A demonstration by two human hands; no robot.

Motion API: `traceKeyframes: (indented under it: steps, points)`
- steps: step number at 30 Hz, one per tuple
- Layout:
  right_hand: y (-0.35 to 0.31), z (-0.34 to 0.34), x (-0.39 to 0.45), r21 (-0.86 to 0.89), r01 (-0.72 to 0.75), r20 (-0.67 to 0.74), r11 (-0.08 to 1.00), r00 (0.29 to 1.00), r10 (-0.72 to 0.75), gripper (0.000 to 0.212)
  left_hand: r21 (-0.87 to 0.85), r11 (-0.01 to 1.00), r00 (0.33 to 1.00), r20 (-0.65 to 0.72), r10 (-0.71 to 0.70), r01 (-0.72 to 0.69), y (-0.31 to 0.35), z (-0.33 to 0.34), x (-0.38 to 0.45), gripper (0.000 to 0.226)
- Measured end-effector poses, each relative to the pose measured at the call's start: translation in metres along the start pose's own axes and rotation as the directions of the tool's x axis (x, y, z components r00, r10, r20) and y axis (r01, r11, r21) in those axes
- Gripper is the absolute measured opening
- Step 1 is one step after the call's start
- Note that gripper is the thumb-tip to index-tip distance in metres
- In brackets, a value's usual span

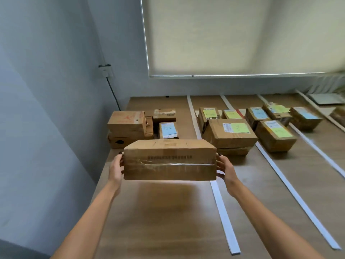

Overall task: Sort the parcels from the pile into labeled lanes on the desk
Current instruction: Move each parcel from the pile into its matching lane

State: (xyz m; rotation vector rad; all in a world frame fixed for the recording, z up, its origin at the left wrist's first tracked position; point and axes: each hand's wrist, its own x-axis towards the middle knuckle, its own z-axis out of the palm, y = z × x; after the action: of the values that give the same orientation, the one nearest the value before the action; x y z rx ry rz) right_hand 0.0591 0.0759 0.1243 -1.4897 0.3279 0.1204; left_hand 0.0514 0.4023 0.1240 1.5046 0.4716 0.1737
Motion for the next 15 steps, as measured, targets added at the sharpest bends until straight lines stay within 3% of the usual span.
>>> traceKeyframes:
  steps: [5, 12, 15]
  points:
    - [-0.037, -0.012, -0.004, 0.041, 0.121, -0.016, 0.992, 0.993, -0.12, 0.044, -0.099, 0.991, 0.995, -0.004, 0.096, -0.095, 0.031, 0.019, 0.0, 0.047]
    - [-0.061, -0.011, -0.009, 0.007, 0.266, -0.097, 0.964, 0.96, -0.264, 0.035, -0.139, 0.978, 0.985, 0.053, 0.163, -0.154, 0.057, 0.033, -0.006, 0.037]
    - [-0.065, -0.006, -0.016, -0.007, 0.322, -0.03, 0.947, 0.946, -0.322, 0.035, -0.112, 0.979, 0.975, 0.129, 0.182, -0.168, 0.056, 0.036, -0.008, 0.042]
